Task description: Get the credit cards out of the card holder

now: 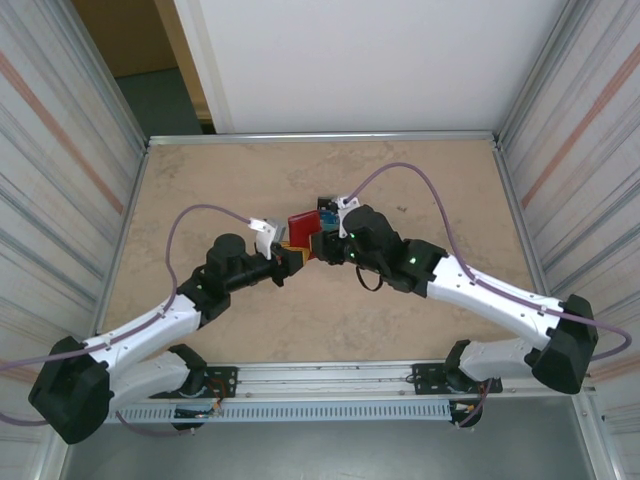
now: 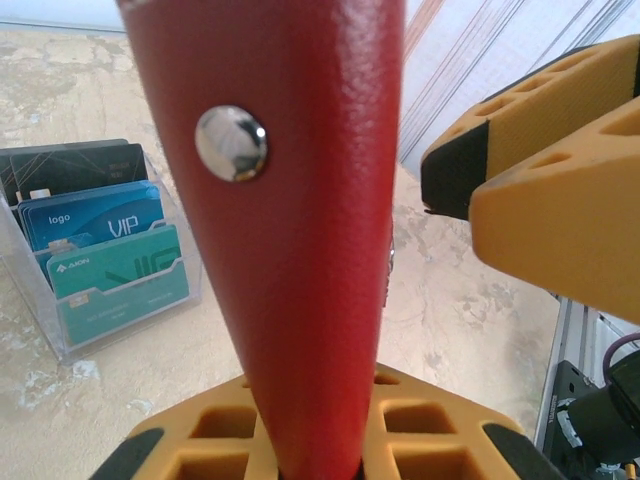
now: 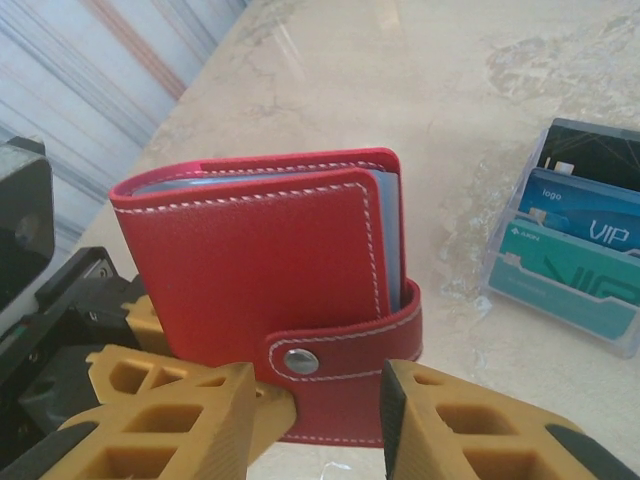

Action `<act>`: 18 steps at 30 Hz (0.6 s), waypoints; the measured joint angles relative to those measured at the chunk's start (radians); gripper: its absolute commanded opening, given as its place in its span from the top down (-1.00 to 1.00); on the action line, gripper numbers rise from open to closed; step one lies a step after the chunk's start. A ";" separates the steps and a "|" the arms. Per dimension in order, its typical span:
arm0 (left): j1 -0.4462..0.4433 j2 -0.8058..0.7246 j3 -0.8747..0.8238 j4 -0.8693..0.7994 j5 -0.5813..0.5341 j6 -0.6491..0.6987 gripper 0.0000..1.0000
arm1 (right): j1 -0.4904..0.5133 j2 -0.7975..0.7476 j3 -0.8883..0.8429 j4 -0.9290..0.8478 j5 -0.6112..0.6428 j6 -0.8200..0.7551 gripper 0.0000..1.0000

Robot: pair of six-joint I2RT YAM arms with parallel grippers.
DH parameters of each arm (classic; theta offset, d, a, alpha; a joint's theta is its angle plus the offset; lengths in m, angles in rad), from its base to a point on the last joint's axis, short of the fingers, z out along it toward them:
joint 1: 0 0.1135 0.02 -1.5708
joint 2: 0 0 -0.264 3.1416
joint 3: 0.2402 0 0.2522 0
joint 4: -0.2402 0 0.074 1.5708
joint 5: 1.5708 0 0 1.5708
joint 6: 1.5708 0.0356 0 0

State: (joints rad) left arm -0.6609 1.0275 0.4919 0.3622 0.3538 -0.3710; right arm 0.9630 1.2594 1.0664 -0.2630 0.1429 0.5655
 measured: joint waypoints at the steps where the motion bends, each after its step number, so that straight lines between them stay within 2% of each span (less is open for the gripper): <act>1: 0.000 0.003 0.000 0.000 0.000 0.000 1.00 | 0.000 0.010 0.004 0.000 0.000 0.000 0.25; 18: 0.000 0.008 0.000 0.001 -0.008 -0.001 1.00 | 0.002 0.072 0.030 0.001 -0.016 0.000 0.18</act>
State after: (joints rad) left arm -0.6609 1.0355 0.4919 0.3630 0.3458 -0.3721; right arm 0.9649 1.3315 1.0966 -0.2623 0.1272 0.5659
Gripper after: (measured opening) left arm 0.160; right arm 0.403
